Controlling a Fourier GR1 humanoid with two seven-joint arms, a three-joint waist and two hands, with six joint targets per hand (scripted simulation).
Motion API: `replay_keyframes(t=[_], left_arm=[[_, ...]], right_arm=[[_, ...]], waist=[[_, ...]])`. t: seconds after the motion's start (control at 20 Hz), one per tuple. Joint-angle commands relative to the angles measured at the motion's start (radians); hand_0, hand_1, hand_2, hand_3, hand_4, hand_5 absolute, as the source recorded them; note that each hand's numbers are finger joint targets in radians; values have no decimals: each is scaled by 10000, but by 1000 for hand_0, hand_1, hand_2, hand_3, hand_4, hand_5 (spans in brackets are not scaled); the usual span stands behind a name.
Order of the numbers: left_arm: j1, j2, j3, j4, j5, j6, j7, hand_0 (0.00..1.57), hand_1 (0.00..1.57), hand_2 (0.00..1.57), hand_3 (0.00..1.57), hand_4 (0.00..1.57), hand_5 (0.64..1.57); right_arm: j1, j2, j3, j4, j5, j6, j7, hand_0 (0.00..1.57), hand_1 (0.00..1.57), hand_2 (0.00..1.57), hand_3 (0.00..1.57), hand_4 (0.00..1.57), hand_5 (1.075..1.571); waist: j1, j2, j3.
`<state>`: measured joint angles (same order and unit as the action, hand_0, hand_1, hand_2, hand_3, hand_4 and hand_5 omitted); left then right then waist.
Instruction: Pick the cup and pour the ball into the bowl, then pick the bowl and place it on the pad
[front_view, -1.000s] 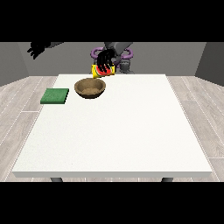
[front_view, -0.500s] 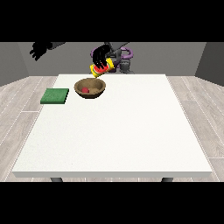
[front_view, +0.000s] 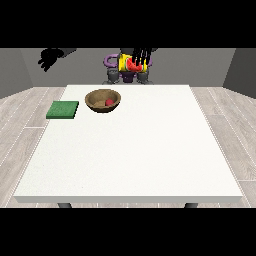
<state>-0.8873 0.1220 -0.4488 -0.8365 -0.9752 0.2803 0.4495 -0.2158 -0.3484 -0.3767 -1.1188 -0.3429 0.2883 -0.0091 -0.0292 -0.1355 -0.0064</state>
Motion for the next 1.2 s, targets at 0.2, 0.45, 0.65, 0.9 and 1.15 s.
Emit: replay_keyframes(t=[0.2,0.45,0.65,0.9,1.15], left_arm=[[464,235,4534,-2147,5647,21,-1902,0,0,0,0,1120,1570],[596,1032,6484,-2645,8737,-2484,-2815,0,0,0,0,1054,1566],[689,2135,7444,-2650,10151,-4356,-3242,0,0,0,0,1058,1561],[968,3238,8292,-2435,10949,-5321,-3386,0,0,0,0,1047,1558],[1348,3960,8545,-2688,11459,-6013,-3079,0,0,0,0,984,1552]], right_arm=[[313,546,92,-8,297,-638,-292,0,0,0,0,788,1555],[521,1273,225,71,525,-1301,-618,0,0,0,0,747,1563],[695,1804,359,290,778,-1684,-1212,0,0,0,0,730,1566],[354,2198,534,771,763,-1561,-1965,0,0,0,0,738,1568],[-56,2312,773,1938,1161,-1565,-2994,0,0,0,0,611,1557]], waist=[[985,312,-71],[1602,629,13],[1932,1206,51],[1593,1944,64],[1507,2085,67]])
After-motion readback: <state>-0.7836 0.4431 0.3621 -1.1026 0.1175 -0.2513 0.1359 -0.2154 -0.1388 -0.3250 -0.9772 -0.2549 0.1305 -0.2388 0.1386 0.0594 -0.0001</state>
